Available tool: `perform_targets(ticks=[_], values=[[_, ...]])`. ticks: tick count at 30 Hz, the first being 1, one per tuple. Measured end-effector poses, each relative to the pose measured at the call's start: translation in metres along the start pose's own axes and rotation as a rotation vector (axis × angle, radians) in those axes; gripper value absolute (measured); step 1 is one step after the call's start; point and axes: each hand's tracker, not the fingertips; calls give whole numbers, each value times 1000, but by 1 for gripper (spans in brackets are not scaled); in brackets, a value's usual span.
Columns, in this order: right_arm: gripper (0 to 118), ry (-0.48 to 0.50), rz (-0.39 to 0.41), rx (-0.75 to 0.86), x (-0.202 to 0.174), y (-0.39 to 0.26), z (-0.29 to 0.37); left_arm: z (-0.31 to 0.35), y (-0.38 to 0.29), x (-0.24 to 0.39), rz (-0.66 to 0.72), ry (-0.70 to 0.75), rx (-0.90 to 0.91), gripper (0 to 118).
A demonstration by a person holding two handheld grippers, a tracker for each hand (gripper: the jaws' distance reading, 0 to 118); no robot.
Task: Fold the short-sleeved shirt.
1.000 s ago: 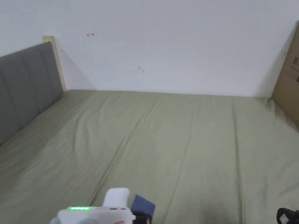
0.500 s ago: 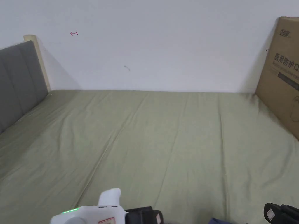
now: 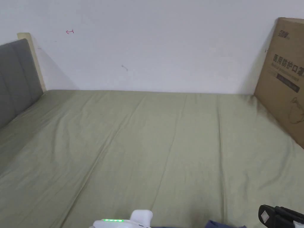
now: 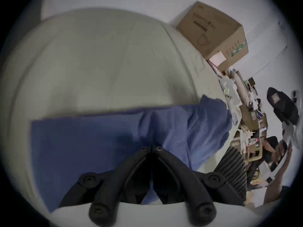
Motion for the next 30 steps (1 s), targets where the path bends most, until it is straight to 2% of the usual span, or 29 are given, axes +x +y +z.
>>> perform_targets(ticks=[3,7,10,15,19,25,27,28,29,30], values=[[0,25,-15,-8,-2,0,2,-8,-4,6,15,11,24,2],[0,22,31,-19,-9,-2,1,-1,-5,17,1,-37,20,2],[0,36,34,-25,-12,-3,-1,-8,-6,19,0,-78,-17,2],[0,56,8,-28,-13,-5,-4,-10,-6,0,151,-314,-78,2],[0,50,13,-25,-13,-4,0,23,-8,-30,293,-521,0,2],[0,34,15,-20,-10,-1,6,106,-18,-96,344,-510,196,3],[0,32,10,-16,-10,0,6,121,-23,-119,359,-501,217,18],[0,32,6,-15,-10,0,6,125,-25,-131,365,-490,219,34],[0,32,3,-15,-10,1,6,127,-28,-140,374,-460,218,70],[0,32,0,-16,-11,1,6,127,-30,-147,379,-433,212,100]])
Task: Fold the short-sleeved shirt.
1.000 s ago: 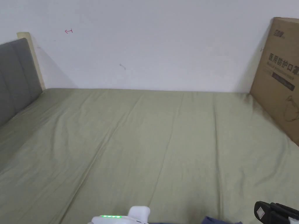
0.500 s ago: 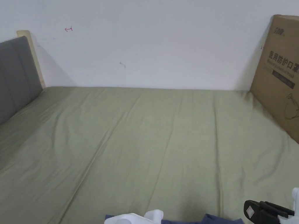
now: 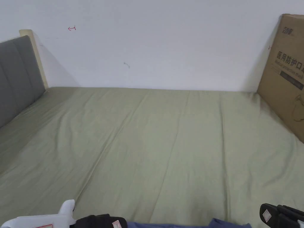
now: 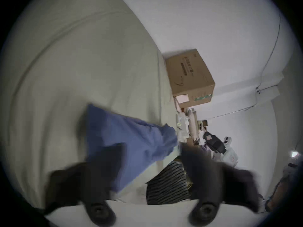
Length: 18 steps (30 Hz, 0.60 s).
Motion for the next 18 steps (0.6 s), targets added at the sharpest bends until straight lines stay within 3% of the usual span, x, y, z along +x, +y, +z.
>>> perform_targets(ticks=[1,5,9,13,15,18], values=[[0,0,-1,-1,-1,0,0,2,1,-8,-5,17,-15,118],[0,-8,12,-7,-5,0,0,10,7,-40,29,11,4,118],[0,-16,25,-24,-7,-1,-2,-22,8,-65,135,-35,-61,118],[0,-21,25,-33,-7,-2,-3,-63,2,-67,156,-266,-93,118],[0,-22,23,-35,-8,-2,-2,-86,-3,-67,227,-312,-135,118],[0,-22,17,-41,-7,-1,-2,-97,-1,-69,150,-294,-118,118]])
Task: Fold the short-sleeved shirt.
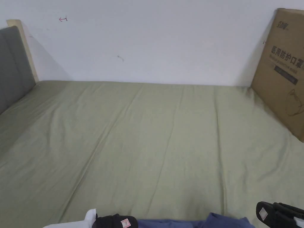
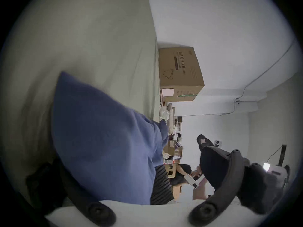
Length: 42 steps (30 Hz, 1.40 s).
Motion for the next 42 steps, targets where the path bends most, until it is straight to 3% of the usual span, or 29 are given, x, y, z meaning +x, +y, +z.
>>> perform_targets(ticks=[1,2,3,4,6,8,13,17,19,24,29,32,34,36,37,40,41,42], values=[[0,1,-2,-1,0,0,1,2,1,0,-14,7,9,110],[0,1,0,-4,0,0,1,7,1,-2,-47,93,35,77],[0,0,5,-5,0,0,1,8,1,-3,-72,242,57,29],[0,-4,12,-7,0,0,1,9,-3,-13,-98,409,55,10],[0,-17,28,-13,0,0,0,12,-4,-1,-60,219,77,11],[0,-20,32,-10,1,1,1,7,-7,26,-201,404,43,11],[0,-5,8,11,4,5,5,35,-5,98,-364,577,88,11],[0,4,-3,15,7,3,3,57,-15,157,-529,1047,160,11],[0,11,-11,14,7,0,1,62,-23,175,-586,1132,199,11],[0,36,-36,13,7,-5,-1,31,-35,202,-588,985,161,12],[0,41,-28,19,6,-6,5,-46,-37,203,-571,844,29,12],[0,40,-38,29,10,-5,10,-98,-38,189,-585,833,-72,12],[0,37,-47,33,12,-5,12,-123,-34,170,-520,829,-105,12],[0,29,-53,33,15,-6,13,-139,-30,153,-450,777,-114,23],[0,26,-57,31,16,-7,13,-144,-28,146,-402,729,-121,36],[0,23,-72,25,20,-9,13,-142,-24,136,-270,491,-120,100],[0,25,-75,22,21,-10,13,-136,-23,134,-225,387,-109,115],[0,25,-76,21,21,-10,12,-131,-22,134,-201,323,-101,118]])
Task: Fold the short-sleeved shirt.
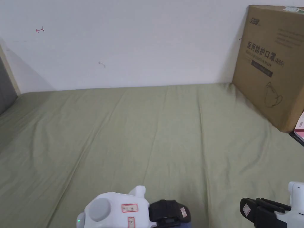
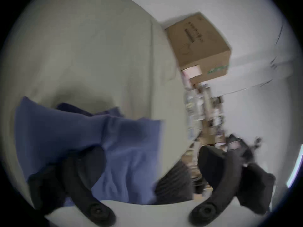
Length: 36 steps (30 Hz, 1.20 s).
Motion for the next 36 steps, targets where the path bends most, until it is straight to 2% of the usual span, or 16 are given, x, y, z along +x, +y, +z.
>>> perform_targets(ticks=[2,4,5,6,7,8,9,11,12,20,22,24,27,31,34,36], values=[[0,-1,1,-2,0,0,0,20,0,6,3,-55,49,118],[0,1,2,-2,0,0,0,41,-2,12,-83,26,96,117],[0,3,2,1,0,1,0,53,-4,18,-141,99,115,111],[0,3,3,3,0,1,0,63,-9,31,-224,171,159,96],[0,2,5,4,-1,1,0,71,-14,36,-307,221,190,67],[0,2,6,7,-1,2,1,75,-19,44,-402,272,195,20],[0,1,8,9,-1,2,1,74,-23,51,-473,319,184,3],[0,-2,12,9,0,2,1,63,-31,59,-562,383,132,3],[0,-4,13,8,0,2,1,54,-32,58,-559,351,96,3],[0,-14,-3,-2,3,-1,1,-44,-29,20,-369,240,-164,3],[0,-13,-8,-7,3,-1,-1,-61,-31,4,-337,284,-188,3],[0,-10,-8,-11,1,0,-6,-75,-31,-10,-283,248,-199,3],[0,0,-14,-17,-2,0,-10,-83,-31,-9,-266,242,-158,2],[0,23,3,-27,-11,0,-13,-63,-44,23,-403,240,-75,3],[0,34,21,-24,-16,2,-12,-9,-50,58,-521,179,165,3],[0,42,37,6,-20,7,-6,36,-51,85,-604,210,355,3]])
